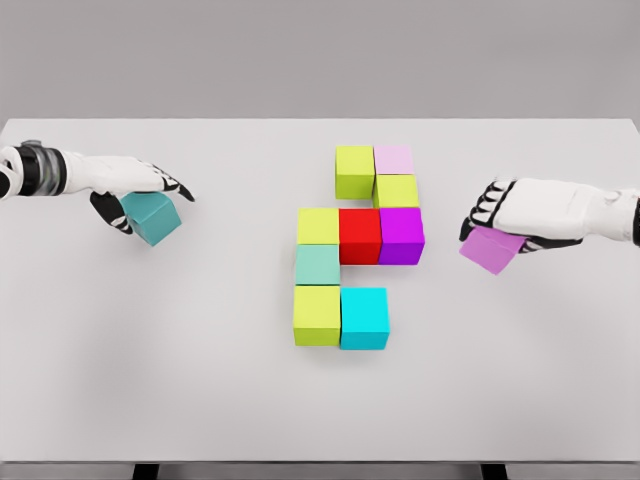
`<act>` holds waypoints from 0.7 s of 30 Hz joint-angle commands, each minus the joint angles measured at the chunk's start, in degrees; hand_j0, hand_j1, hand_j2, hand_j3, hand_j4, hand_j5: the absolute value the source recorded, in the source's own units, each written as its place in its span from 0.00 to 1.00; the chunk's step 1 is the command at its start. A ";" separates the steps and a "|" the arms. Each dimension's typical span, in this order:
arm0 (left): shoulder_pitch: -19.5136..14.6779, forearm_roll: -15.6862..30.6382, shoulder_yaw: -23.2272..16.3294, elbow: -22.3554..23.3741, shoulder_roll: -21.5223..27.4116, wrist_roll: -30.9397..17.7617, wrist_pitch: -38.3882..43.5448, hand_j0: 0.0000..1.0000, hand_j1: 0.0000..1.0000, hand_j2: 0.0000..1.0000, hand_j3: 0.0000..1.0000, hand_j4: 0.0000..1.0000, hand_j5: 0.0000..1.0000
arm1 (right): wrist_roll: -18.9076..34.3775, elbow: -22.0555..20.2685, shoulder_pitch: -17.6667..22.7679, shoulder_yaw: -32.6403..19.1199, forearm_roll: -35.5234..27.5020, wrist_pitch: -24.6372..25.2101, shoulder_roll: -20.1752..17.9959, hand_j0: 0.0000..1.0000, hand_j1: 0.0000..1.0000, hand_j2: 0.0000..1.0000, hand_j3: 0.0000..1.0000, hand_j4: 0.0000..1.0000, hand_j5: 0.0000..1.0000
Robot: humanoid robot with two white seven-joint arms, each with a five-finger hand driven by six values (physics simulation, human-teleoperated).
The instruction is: Assemble the squares on the desktop into the number 2
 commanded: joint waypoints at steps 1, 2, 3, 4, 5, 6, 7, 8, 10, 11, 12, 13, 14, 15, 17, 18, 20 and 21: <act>0.00 0.29 0.10 0.14 0.02 0.02 0.14 0.84 0.84 0.84 0.84 0.84 0.84 | -0.05 -4.45 0.00 -0.01 -0.35 0.21 -1.92 0.43 0.43 0.43 0.43 0.43 0.43; 0.00 0.29 0.10 0.14 0.02 0.02 0.14 0.79 0.79 0.79 0.79 0.79 0.79 | -0.05 -5.34 1.23 -0.01 -0.26 0.21 -2.89 0.43 0.43 0.43 0.43 0.43 0.43; 0.00 0.38 0.10 0.14 0.02 0.02 0.14 0.75 0.75 0.75 0.75 0.75 0.75 | -0.05 -5.34 1.94 0.08 -0.26 0.21 -3.16 0.43 0.43 0.43 0.43 0.43 0.43; 0.00 0.29 0.10 0.14 0.02 0.02 0.14 0.73 0.73 0.73 0.73 0.73 0.73 | -0.05 -5.51 1.94 0.34 -0.26 0.21 -3.16 0.43 0.43 0.43 0.43 0.43 0.43; 0.00 0.38 0.10 0.14 0.02 0.02 0.14 0.69 0.69 0.69 0.69 0.69 0.69 | -0.05 -6.04 2.03 0.87 -0.26 0.21 -3.33 0.43 0.43 0.43 0.43 0.43 0.43; 0.09 0.29 0.10 0.14 0.11 0.02 0.14 0.67 0.67 0.67 0.67 0.67 0.67 | -0.05 -6.31 2.11 1.48 -0.26 0.21 -3.68 0.43 0.43 0.43 0.43 0.43 0.43; 0.09 0.38 0.10 0.14 0.11 0.02 0.14 0.64 0.64 0.64 0.64 0.64 0.64 | -0.05 -6.31 2.03 2.19 -0.26 0.21 -3.68 0.43 0.43 0.43 0.43 0.43 0.43; 0.09 0.29 0.10 0.14 0.11 0.02 0.14 0.63 0.63 0.63 0.63 0.63 0.63 | -0.05 -6.31 2.03 2.19 -0.26 0.21 -3.51 0.43 0.43 0.43 0.43 0.43 0.43; 0.09 0.29 0.18 0.14 0.11 0.02 0.14 0.56 0.56 0.56 0.56 0.56 0.56 | -0.05 -6.31 2.03 2.36 -0.26 0.21 -2.98 0.43 0.43 0.43 0.43 0.43 0.43; 0.09 0.29 0.18 0.14 0.11 0.02 0.14 0.55 0.55 0.55 0.55 0.55 0.55 | -0.05 -6.39 2.03 2.54 -0.26 0.21 -2.89 0.43 0.43 0.43 0.43 0.43 0.43; 0.09 0.38 0.18 0.14 0.02 0.02 0.14 0.54 0.54 0.54 0.54 0.54 0.54 | -0.05 -6.31 2.03 2.63 -0.26 0.21 -2.63 0.43 0.43 0.43 0.43 0.43 0.43; 0.00 0.47 0.45 0.14 0.02 0.02 0.14 0.52 0.52 0.52 0.52 0.52 0.52 | -0.05 -6.31 1.77 3.86 -0.17 0.21 -2.28 0.43 0.43 0.43 0.43 0.43 0.43; 0.00 0.47 1.50 0.06 -0.06 0.02 0.14 0.52 0.52 0.52 0.52 0.52 0.52 | -0.05 -6.31 1.32 5.09 -0.17 0.21 -2.28 0.43 0.43 0.43 0.43 0.43 0.43; 0.00 0.47 2.12 0.06 -0.68 0.02 0.14 0.52 0.52 0.52 0.52 0.52 0.52 | -0.05 -6.31 1.15 5.70 -0.08 0.21 -2.28 0.43 0.43 0.43 0.43 0.43 0.43; 0.00 0.73 3.35 0.06 -1.29 0.02 0.14 0.51 0.51 0.51 0.51 0.51 0.51 | -0.05 -6.39 0.88 7.29 0.00 0.21 -1.93 0.43 0.43 0.43 0.43 0.43 0.43; 0.00 0.91 3.52 -0.12 -1.29 0.02 0.14 0.51 0.51 0.51 0.51 0.51 0.51 | -0.05 -6.39 0.80 7.64 -0.08 0.21 -0.96 0.43 0.43 0.43 0.43 0.43 0.43; 0.00 1.35 3.70 -0.30 -1.29 0.02 0.14 0.51 0.51 0.51 0.51 0.51 0.51 | -0.05 -6.39 0.80 7.99 -0.08 0.21 0.36 0.44 0.44 0.44 0.44 0.44 0.44; 0.00 1.44 3.79 -0.56 -1.38 0.02 0.14 0.51 0.51 0.51 0.51 0.51 0.51 | -0.05 -6.39 0.71 7.99 -0.08 0.21 0.36 0.44 0.44 0.44 0.44 0.44 0.44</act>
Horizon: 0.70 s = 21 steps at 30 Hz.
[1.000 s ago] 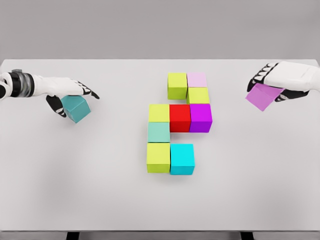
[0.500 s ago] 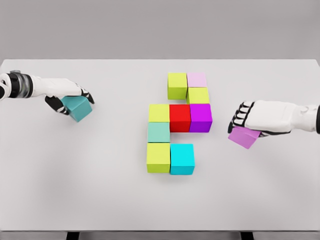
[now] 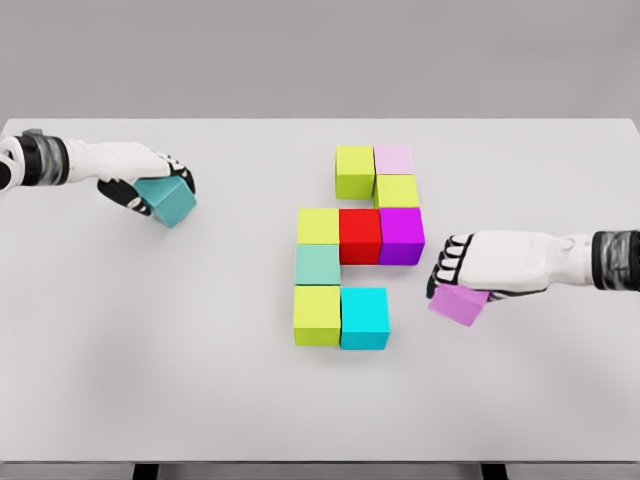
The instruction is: Assemble the squares on the desktop into the number 2
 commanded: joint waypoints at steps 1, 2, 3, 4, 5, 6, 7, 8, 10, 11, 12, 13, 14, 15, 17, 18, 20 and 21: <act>0.00 0.71 0.70 -0.27 -0.66 0.03 0.14 0.51 0.51 0.51 0.51 0.51 0.51 | -0.04 -0.02 -0.09 0.63 -0.35 0.18 0.72 0.44 0.44 0.44 0.44 0.44 0.44; -0.09 0.71 1.05 -0.27 -1.72 0.03 0.14 0.51 0.51 0.51 0.51 0.51 0.51 | -0.04 -0.02 -0.53 0.63 -0.44 0.18 0.90 0.44 0.44 0.44 0.44 0.44 0.44; 0.09 0.62 1.84 -0.36 -1.81 0.03 0.14 0.51 0.51 0.51 0.51 0.51 0.51 | -0.04 -0.02 -0.97 0.63 -0.44 0.18 2.30 0.44 0.44 0.44 0.44 0.44 0.44; 0.09 0.62 2.02 -0.36 -2.16 0.03 0.14 0.51 0.51 0.51 0.51 0.51 0.51 | -0.04 -0.02 -1.23 0.63 -0.44 0.18 3.09 0.44 0.44 0.44 0.44 0.44 0.44; 0.00 0.62 2.02 -0.36 -3.04 0.03 0.14 0.51 0.51 0.51 0.51 0.51 0.51 | -0.04 -0.02 -1.32 0.71 -0.44 0.18 3.36 0.44 0.44 0.44 0.44 0.44 0.44; 0.00 0.71 2.11 -0.36 -3.83 0.03 0.14 0.51 0.51 0.51 0.51 0.51 0.51 | -0.04 -0.02 -1.49 1.67 -0.44 0.18 4.50 0.45 0.45 0.45 0.45 0.45 0.45; 0.00 0.71 2.11 -0.45 -4.45 0.03 0.14 0.51 0.51 0.51 0.51 0.51 0.51 | -0.04 -0.02 -1.85 2.29 -0.44 0.18 4.77 0.45 0.45 0.45 0.45 0.45 0.45; -0.09 0.80 2.11 -0.80 -5.06 0.03 0.14 0.51 0.51 0.51 0.51 0.51 0.51 | -0.04 -0.02 -1.85 2.38 -0.44 0.18 4.77 0.45 0.45 0.45 0.45 0.45 0.45; -0.09 0.80 2.20 -2.03 -5.59 0.03 0.14 0.51 0.51 0.51 0.51 0.51 0.51 | -0.04 -0.02 -1.85 2.65 -0.44 0.18 4.59 0.46 0.46 0.46 0.46 0.46 0.46; 0.09 0.71 2.98 -2.99 -5.94 0.03 0.14 0.51 0.51 0.51 0.51 0.51 0.51 | -0.04 -0.02 -1.85 2.65 -0.44 0.18 4.33 0.47 0.47 0.47 0.47 0.47 0.47; 0.17 0.62 3.25 -3.96 -6.03 0.03 0.14 0.51 0.51 0.51 0.51 0.51 0.51 | -0.04 -0.02 -1.85 2.65 -0.44 0.18 3.80 0.47 0.47 0.47 0.47 0.47 0.47; 0.09 0.53 3.16 -4.32 -6.20 0.03 0.14 0.51 0.51 0.51 0.51 0.51 0.51 | -0.04 -0.02 -1.76 2.65 -0.44 0.18 3.01 0.47 0.47 0.47 0.47 0.47 0.47; 0.09 0.44 3.25 -4.40 -6.55 0.03 0.14 0.51 0.51 0.51 0.51 0.51 0.51 | -0.04 -0.11 -1.76 2.56 -0.44 0.18 2.40 0.47 0.47 0.47 0.47 0.47 0.47; 0.09 0.36 3.25 -4.40 -7.26 0.03 0.14 0.51 0.51 0.51 0.51 0.51 0.51 | -0.04 -0.11 -1.76 2.56 -0.44 0.18 1.34 0.47 0.47 0.47 0.47 0.47 0.47; 0.00 0.27 3.16 -4.40 -7.96 0.03 3.41 0.51 0.51 0.51 0.51 0.51 0.51 | -0.04 -0.11 -1.76 2.56 -0.52 0.18 0.64 0.47 0.47 0.47 0.47 0.47 0.47; 0.00 0.18 3.25 -4.40 -8.58 0.03 4.99 0.51 0.51 0.51 0.51 0.51 0.51 | -0.04 -0.11 -1.76 2.56 -0.53 0.18 0.37 0.47 0.47 0.47 0.47 0.47 0.47; 0.00 -0.08 3.25 -4.40 -10.07 0.03 9.83 0.52 0.52 0.52 0.52 0.52 0.52 | -0.04 -0.11 -2.55 2.56 -1.31 0.18 -1.39 0.48 0.48 0.48 0.48 0.48 0.48; 0.00 -0.17 3.25 -4.49 -10.51 0.03 11.50 0.52 0.52 0.52 0.52 0.52 0.52 | -0.04 -0.11 -3.08 2.65 -1.67 0.18 -1.47 0.48 0.48 0.48 0.48 0.48 0.48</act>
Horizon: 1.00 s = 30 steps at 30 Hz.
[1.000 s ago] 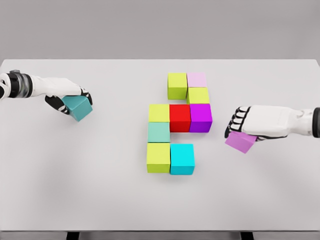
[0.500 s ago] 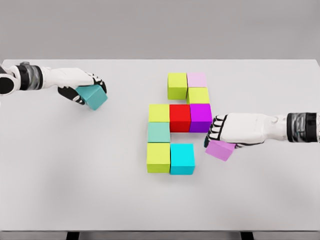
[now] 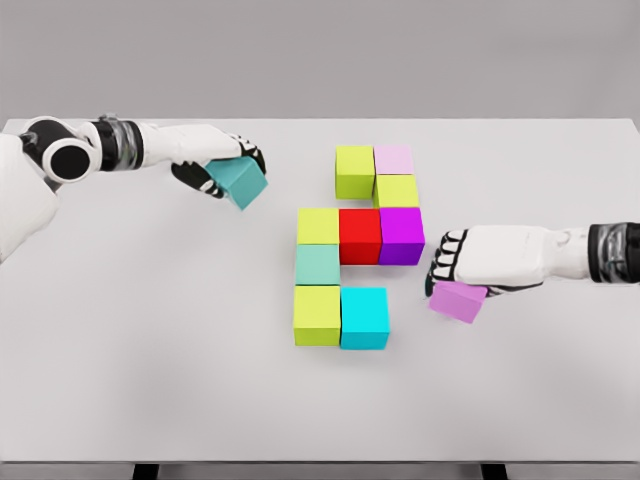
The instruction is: Assemble the squares on the desktop into the number 2
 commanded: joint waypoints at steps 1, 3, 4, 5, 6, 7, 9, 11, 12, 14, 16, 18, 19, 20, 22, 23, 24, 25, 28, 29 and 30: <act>0.00 0.02 0.12 -0.16 -1.82 0.03 6.12 0.52 0.52 0.52 0.52 0.52 0.52 | -0.06 -0.02 -0.26 0.86 -1.13 0.16 -1.16 0.48 0.48 0.48 0.48 0.48 0.48; -0.09 -0.16 0.12 -0.16 -3.23 0.03 10.61 0.53 0.53 0.53 0.53 0.53 0.53 | -0.06 -0.02 -1.50 3.06 -4.02 0.16 -2.03 0.48 0.48 0.48 0.48 0.48 0.48; -0.09 -0.16 0.12 -0.16 -3.41 0.03 11.84 0.53 0.53 0.53 0.53 0.53 0.53 | -0.06 -0.02 -1.50 3.06 -5.34 0.16 -2.47 0.48 0.48 0.48 0.48 0.48 0.48; 0.00 -0.16 0.03 -0.16 -3.76 0.03 14.56 0.53 0.53 0.53 0.53 0.53 0.53 | -0.06 -0.02 -1.58 3.24 -6.66 0.16 -2.83 0.47 0.47 0.47 0.47 0.47 0.47; 0.00 -0.16 0.03 -0.16 -4.28 0.03 16.23 0.53 0.53 0.53 0.53 0.53 0.53 | -0.06 -0.02 -1.58 4.11 -6.66 0.16 -2.56 0.47 0.47 0.47 0.47 0.47 0.47; -0.09 -0.16 0.03 -0.16 -4.81 0.03 17.99 0.52 0.52 0.52 0.52 0.52 0.52 | -0.06 -0.10 -1.58 5.43 -6.66 0.16 -2.21 0.46 0.46 0.46 0.46 0.46 0.46; -0.17 -0.25 0.03 -0.24 -5.08 0.03 20.80 0.52 0.52 0.52 0.52 0.52 0.52 | -0.06 -0.10 -1.67 6.23 -6.66 0.16 -2.03 0.46 0.46 0.46 0.46 0.46 0.46; -0.44 -0.25 -0.06 -0.33 -5.78 0.03 22.91 0.52 0.52 0.52 0.52 0.52 0.52 | -0.06 -0.10 -1.85 7.02 -6.66 0.16 -1.51 0.46 0.46 0.46 0.46 0.46 0.46; -0.44 -0.25 -0.06 -0.59 -6.22 0.03 24.67 0.52 0.52 0.52 0.52 0.52 0.52 | -0.06 -0.10 -1.94 7.63 -6.66 0.16 -1.33 0.46 0.46 0.46 0.46 0.46 0.46; -0.61 -0.25 -0.06 -0.68 -7.36 0.03 28.18 0.52 0.52 0.52 0.52 0.52 0.52 | -0.06 -0.10 -2.37 7.63 -6.66 0.16 -1.33 0.46 0.46 0.46 0.46 0.46 0.46; -0.70 -0.34 -0.06 -0.68 -8.59 0.03 31.96 0.52 0.52 0.52 0.52 0.52 0.52 | -0.06 -0.10 -2.73 7.63 -6.75 0.16 -0.63 0.46 0.46 0.46 0.46 0.46 0.46; -0.70 -1.83 -0.06 -0.77 -9.91 0.03 35.39 0.52 0.52 0.52 0.52 0.52 0.52 | -0.06 -0.10 -2.73 7.55 -6.75 0.16 -0.54 0.86 0.86 0.86 0.86 0.86 0.86; -0.79 -3.06 0.03 -1.12 -10.61 0.03 36.62 0.52 0.52 0.52 0.52 0.52 0.52 | -0.06 -0.10 -2.73 7.55 -6.75 0.16 -0.89 1.00 1.00 1.00 1.00 1.00 1.00; -0.79 -3.33 0.03 -1.56 -10.70 0.03 37.15 0.52 0.52 0.52 0.52 0.52 0.52 | -0.06 -0.10 -2.73 7.55 -6.75 0.16 -0.80 1.00 1.00 1.00 1.00 1.00 1.00; -0.70 -3.85 -0.06 -2.97 -11.14 0.03 39.44 0.52 0.52 0.52 0.52 0.52 0.52 | -0.06 -0.10 -2.73 7.55 -6.75 0.16 -0.98 1.00 1.00 1.00 1.00 1.00 1.00; -0.70 -4.55 0.03 -3.76 -11.41 0.03 40.75 0.52 0.52 0.52 0.52 0.52 0.52 | -0.06 -0.10 -2.81 7.46 -6.75 0.16 -1.59 1.00 1.00 1.00 1.00 1.00 1.00; -0.62 -4.99 -0.06 -4.37 -11.41 0.03 42.07 0.52 0.52 0.52 0.52 0.52 0.52 | -0.06 -0.10 -3.08 7.28 -6.84 0.16 -2.47 1.00 1.00 1.00 1.00 1.00 1.00; -0.61 -5.43 -0.06 -4.99 -11.93 0.03 44.44 0.52 0.52 0.52 0.52 0.52 0.52 | -0.06 -0.02 -4.31 6.76 -6.84 0.16 -3.97 1.00 1.00 1.00 1.00 1.00 1.00; -0.61 -6.49 -0.06 -5.43 -12.63 0.03 45.50 0.52 0.52 0.52 0.52 0.52 0.52 | -0.06 0.07 -5.36 4.22 -7.37 0.16 -5.46 1.00 1.00 1.00 1.00 1.00 1.00; -0.70 -6.49 -0.06 -5.43 -13.16 0.03 45.68 0.52 0.52 0.52 0.52 0.52 0.52 | -0.06 0.07 -5.36 3.07 -7.37 0.16 -5.81 1.00 1.00 1.00 1.00 1.00 1.00; -0.61 -6.49 -0.15 -5.43 -13.52 0.03 47.61 0.52 0.52 0.52 0.52 0.52 0.52 | -0.06 -0.02 -5.36 2.01 -7.37 0.16 -7.13 1.00 1.00 1.00 1.00 1.00 1.00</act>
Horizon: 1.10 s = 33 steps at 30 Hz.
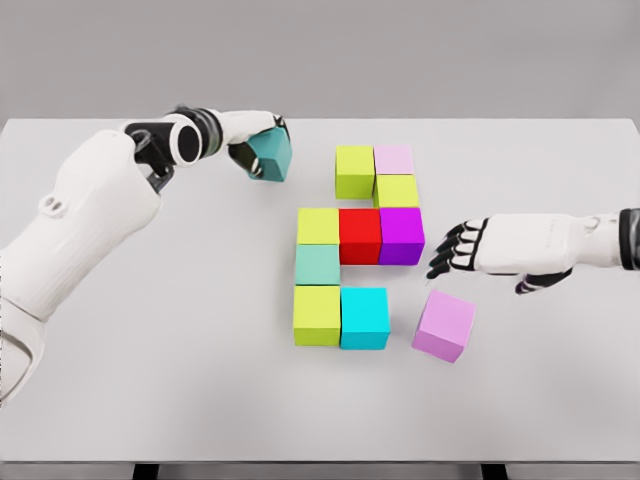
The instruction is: Assemble the squares on the desktop into the number 2
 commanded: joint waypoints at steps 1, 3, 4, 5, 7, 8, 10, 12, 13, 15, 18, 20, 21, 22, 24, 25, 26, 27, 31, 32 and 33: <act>0.00 -0.54 -0.08 -0.33 -1.05 0.05 3.41 0.52 0.52 0.52 0.52 0.52 0.52 | -0.02 -0.01 0.00 -2.11 -0.40 0.14 -2.54 1.00 1.00 1.00 1.00 1.00 1.00; 0.44 -2.74 -0.25 -0.68 -3.68 0.05 8.42 0.53 0.53 0.53 0.53 0.53 0.53 | -0.02 -0.01 0.88 -1.67 -0.40 0.14 -10.28 1.00 1.00 1.00 1.00 1.00 1.00; 0.53 -3.18 -0.17 -0.95 -4.21 0.05 9.21 0.53 0.53 0.53 0.53 0.53 0.53 | -0.02 -0.01 1.32 -0.88 -0.49 0.14 -11.42 1.00 1.00 1.00 1.00 1.00 1.00; 0.62 -3.18 -0.17 -1.21 -4.30 0.05 10.61 0.53 0.53 0.53 0.53 0.53 0.53 | -0.02 -0.01 1.41 0.26 -0.40 0.14 -12.56 1.00 1.00 1.00 1.00 1.00 1.00; 0.62 -3.18 -0.17 -1.74 -4.39 0.05 15.09 0.53 0.53 0.53 0.53 0.53 0.53 | -0.02 -0.10 4.21 1.76 -0.40 0.14 -14.23 1.00 1.00 1.00 1.00 1.00 1.00; 0.70 -3.18 -0.25 -2.18 -4.39 0.05 15.72 0.53 0.53 0.53 0.53 0.53 0.53 | -0.02 -0.10 5.10 1.85 -0.40 0.14 -15.20 1.00 1.00 1.00 1.00 1.00 1.00; 0.62 -3.18 -0.34 -2.27 -4.39 0.05 15.98 0.53 0.53 0.53 0.53 0.53 0.53 | -0.02 -0.10 5.45 3.87 -0.40 0.14 -16.17 1.00 1.00 1.00 1.00 1.00 1.00; 0.70 -3.18 -0.43 -2.18 -4.39 0.05 16.35 0.53 0.53 0.53 0.53 0.53 0.53 | -0.02 -0.19 5.45 4.75 -0.40 0.14 -15.91 1.00 1.00 1.00 1.00 1.00 1.00; 0.70 -3.27 -0.43 -2.18 -4.39 0.05 16.35 0.53 0.53 0.53 0.53 0.53 0.53 | -0.02 -0.19 5.36 4.75 -0.40 0.14 -15.29 1.00 1.00 1.00 1.00 1.00 1.00; 0.70 -3.27 -0.52 -2.18 -5.36 0.05 16.35 0.53 0.53 0.53 0.53 0.53 0.53 | -0.02 -0.19 5.36 5.80 -0.40 0.14 -13.45 1.00 1.00 1.00 1.00 1.00 1.00; 0.70 -3.09 0.01 -2.09 -5.97 0.05 16.35 0.53 0.53 0.53 0.53 0.53 0.53 | -0.02 -0.19 4.66 7.21 -0.40 0.14 -11.16 1.00 1.00 1.00 1.00 1.00 1.00; 0.70 -3.09 0.10 -1.92 -6.41 0.05 16.35 0.53 0.53 0.53 0.53 0.53 0.53 | -0.02 -0.19 4.66 7.30 -0.49 0.14 -9.67 1.00 1.00 1.00 1.00 1.00 1.00; 0.70 -3.09 0.10 -1.83 -6.59 0.05 16.35 0.53 0.53 0.53 0.53 0.53 0.53 | -0.02 -0.19 4.40 7.21 -0.49 0.14 -9.58 1.00 1.00 1.00 1.00 1.00 1.00; 0.70 -3.09 0.10 -1.74 -6.76 0.05 16.35 0.53 0.53 0.53 0.53 0.53 0.53 | -0.02 -0.19 4.04 7.21 -0.49 0.14 -9.58 1.00 1.00 1.00 1.00 1.00 1.00; 0.70 -3.09 0.10 -1.56 -7.64 0.05 16.35 0.54 0.54 0.54 0.54 0.54 0.54 | -0.02 -0.10 3.25 7.21 -0.49 0.14 -8.62 1.00 1.00 1.00 1.00 1.00 1.00; 0.70 -3.09 0.18 -1.48 -7.73 0.05 16.35 0.54 0.54 0.54 0.54 0.54 0.54 | -0.02 -0.10 3.08 7.30 -0.58 0.14 -8.35 1.00 1.00 1.00 1.00 1.00 1.00; 0.70 -3.18 0.18 -1.39 -8.17 0.05 16.35 0.54 0.54 0.54 0.54 0.54 0.54 | -0.02 -0.10 2.90 7.30 -0.49 0.14 -8.35 1.00 1.00 1.00 1.00 1.00 1.00; 0.62 -3.18 0.18 -0.42 -8.52 0.05 16.35 0.54 0.54 0.54 0.54 0.54 0.54 | -0.02 -0.10 2.72 7.21 -0.49 0.14 -8.00 1.00 1.00 1.00 1.00 1.00 1.00; 0.53 -3.27 0.27 1.25 -9.57 0.05 16.35 0.54 0.54 0.54 0.54 0.54 0.54 | -0.02 -0.01 2.72 7.30 -0.58 0.14 -6.68 1.00 1.00 1.00 1.00 1.00 1.00; 0.53 -3.27 0.36 1.42 -9.66 0.05 16.35 0.54 0.54 0.54 0.54 0.54 0.54 | -0.02 -0.01 2.72 7.21 -0.58 0.14 -6.68 1.00 1.00 1.00 1.00 1.00 1.00; 0.53 -3.27 0.36 1.42 -9.66 0.05 16.35 0.54 0.54 0.54 0.54 0.54 0.54 | -0.02 -0.01 2.72 7.21 -0.58 0.14 -6.59 1.00 1.00 1.00 1.00 1.00 1.00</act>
